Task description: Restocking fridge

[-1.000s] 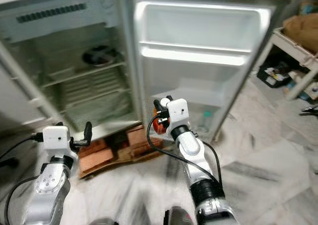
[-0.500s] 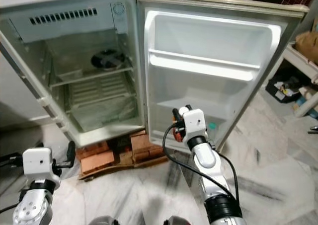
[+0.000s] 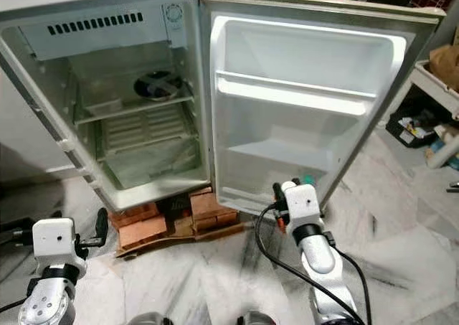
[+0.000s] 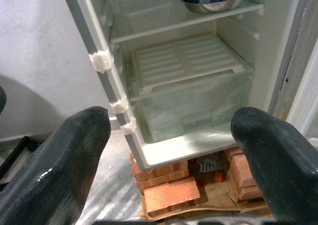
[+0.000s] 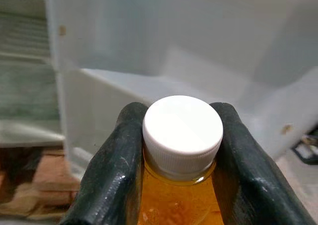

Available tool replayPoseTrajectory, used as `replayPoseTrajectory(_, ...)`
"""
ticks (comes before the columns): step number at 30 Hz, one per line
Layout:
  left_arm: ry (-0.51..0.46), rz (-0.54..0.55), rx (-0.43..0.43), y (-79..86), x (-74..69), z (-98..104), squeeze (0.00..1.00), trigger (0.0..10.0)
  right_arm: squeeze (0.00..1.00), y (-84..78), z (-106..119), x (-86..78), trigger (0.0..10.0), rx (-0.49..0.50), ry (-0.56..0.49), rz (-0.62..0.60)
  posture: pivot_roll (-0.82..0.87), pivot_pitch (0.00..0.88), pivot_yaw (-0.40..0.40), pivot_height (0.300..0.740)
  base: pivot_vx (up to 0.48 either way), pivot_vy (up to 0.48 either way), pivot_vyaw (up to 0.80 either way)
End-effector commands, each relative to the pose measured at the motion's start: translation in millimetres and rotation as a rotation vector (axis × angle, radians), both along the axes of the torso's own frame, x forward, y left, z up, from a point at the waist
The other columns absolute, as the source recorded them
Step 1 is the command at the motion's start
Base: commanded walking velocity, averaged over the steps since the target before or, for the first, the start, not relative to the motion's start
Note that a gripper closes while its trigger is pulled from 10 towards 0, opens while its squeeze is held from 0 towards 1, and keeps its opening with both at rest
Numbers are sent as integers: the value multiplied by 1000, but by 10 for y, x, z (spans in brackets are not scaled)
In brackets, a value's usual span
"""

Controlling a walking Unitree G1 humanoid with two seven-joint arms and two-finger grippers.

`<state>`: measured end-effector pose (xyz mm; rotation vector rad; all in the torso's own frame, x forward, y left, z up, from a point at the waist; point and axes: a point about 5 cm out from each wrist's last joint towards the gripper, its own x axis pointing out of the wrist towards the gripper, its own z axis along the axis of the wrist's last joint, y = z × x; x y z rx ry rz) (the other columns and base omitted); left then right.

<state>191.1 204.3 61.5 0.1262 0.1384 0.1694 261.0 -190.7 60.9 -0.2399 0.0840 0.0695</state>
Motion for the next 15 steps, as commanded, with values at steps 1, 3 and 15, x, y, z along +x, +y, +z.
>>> replayPoseTrajectory(1,-1,-16,10,-16,23,25,0,10000,0,-41,102,50,10000,-11,-37,-20,10,70,9,740,0,0,0)
replayPoseTrajectory(3,-3,-30,11,-36,41,30,0,10000,0,-58,111,72,10000,-12,-38,-28,11,70,10,740,0,0,0)
replayPoseTrajectory(15,4,-39,13,-42,70,24,0,10000,0,23,140,122,10000,-8,-45,-38,16,74,7,740,0,0,0)
